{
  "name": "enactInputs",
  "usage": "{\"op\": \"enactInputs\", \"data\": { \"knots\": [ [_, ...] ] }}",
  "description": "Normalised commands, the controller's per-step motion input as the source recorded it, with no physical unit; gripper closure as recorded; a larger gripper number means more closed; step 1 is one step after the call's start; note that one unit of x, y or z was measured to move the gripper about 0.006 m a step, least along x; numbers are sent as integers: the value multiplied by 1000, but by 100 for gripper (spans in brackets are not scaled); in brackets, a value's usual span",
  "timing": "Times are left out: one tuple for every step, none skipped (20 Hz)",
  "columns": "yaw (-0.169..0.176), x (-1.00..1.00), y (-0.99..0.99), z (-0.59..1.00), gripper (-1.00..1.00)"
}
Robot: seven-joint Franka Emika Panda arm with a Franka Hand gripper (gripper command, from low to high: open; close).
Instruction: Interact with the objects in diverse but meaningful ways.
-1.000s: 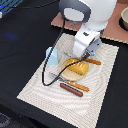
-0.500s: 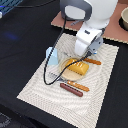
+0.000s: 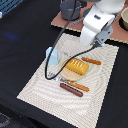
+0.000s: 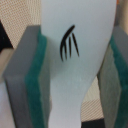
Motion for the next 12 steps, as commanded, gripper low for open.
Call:
{"op": "enactInputs", "data": {
  "knots": [
    [0,-640,-637,83,100],
    [0,-657,-640,0,100],
    [0,-683,-637,0,100],
    [0,-691,-643,-40,100],
    [0,-720,-631,-106,100],
    [0,-743,-637,-209,100],
    [0,-757,-637,-254,100],
    [0,-771,-637,-294,100],
    [0,-777,-634,-337,100],
    [0,-780,-637,-340,100],
    [0,-783,-640,-337,100],
    [0,-791,-640,-331,100]
  ]
}}
